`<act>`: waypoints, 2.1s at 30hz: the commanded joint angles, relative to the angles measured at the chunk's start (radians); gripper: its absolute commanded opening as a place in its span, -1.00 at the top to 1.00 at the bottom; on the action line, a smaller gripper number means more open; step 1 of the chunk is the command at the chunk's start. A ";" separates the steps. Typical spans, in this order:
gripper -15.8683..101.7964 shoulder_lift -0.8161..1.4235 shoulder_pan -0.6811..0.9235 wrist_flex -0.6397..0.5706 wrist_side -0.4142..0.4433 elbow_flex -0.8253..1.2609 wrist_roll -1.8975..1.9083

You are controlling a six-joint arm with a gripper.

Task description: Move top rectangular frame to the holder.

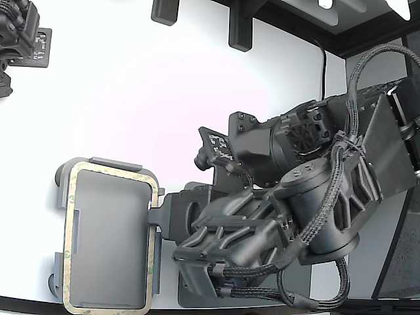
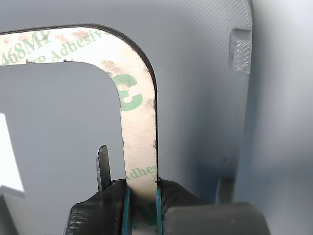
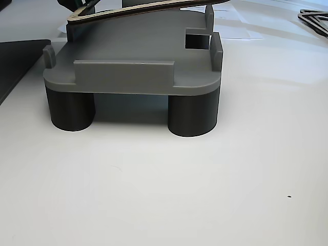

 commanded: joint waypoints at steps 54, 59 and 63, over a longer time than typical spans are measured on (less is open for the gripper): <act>0.95 0.055 -0.021 -0.048 -0.023 0.114 0.014; 0.95 0.055 -0.020 -0.044 -0.026 0.109 0.015; 0.95 0.043 -0.017 -0.054 -0.031 0.104 0.014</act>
